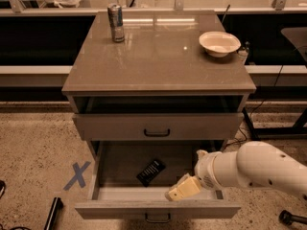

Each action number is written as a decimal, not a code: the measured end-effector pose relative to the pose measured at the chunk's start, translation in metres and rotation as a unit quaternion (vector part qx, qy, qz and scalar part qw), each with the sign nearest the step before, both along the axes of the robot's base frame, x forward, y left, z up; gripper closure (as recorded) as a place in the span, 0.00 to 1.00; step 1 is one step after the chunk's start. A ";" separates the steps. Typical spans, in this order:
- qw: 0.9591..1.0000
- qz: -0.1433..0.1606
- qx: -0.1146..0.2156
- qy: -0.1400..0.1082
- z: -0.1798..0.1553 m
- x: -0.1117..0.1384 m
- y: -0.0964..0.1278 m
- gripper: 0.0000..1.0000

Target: Pick rxbar chocolate from middle drawer and place on counter

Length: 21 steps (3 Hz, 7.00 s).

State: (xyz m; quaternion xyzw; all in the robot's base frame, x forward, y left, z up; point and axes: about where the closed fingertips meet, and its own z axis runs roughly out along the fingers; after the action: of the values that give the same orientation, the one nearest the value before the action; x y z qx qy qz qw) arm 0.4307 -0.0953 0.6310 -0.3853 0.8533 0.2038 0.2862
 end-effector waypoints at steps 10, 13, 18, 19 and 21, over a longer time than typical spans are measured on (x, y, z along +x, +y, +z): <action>0.990 -0.015 0.042 -0.132 -0.183 0.114 0.062 0.00; 0.995 0.006 0.036 -0.093 -0.250 0.127 0.117 0.00; 0.997 -0.042 0.020 -0.063 -0.278 0.145 0.095 0.59; 0.997 -0.042 0.020 -0.063 -0.277 0.145 0.095 0.83; 0.997 -0.042 0.020 -0.063 -0.277 0.145 0.095 1.00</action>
Offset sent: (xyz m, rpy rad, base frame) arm 0.0388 0.0500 -0.0727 0.1902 -0.4452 0.1137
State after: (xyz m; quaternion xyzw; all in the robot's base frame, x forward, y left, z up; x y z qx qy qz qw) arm 0.5759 0.0001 0.3544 -0.3550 0.8450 0.1839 0.3551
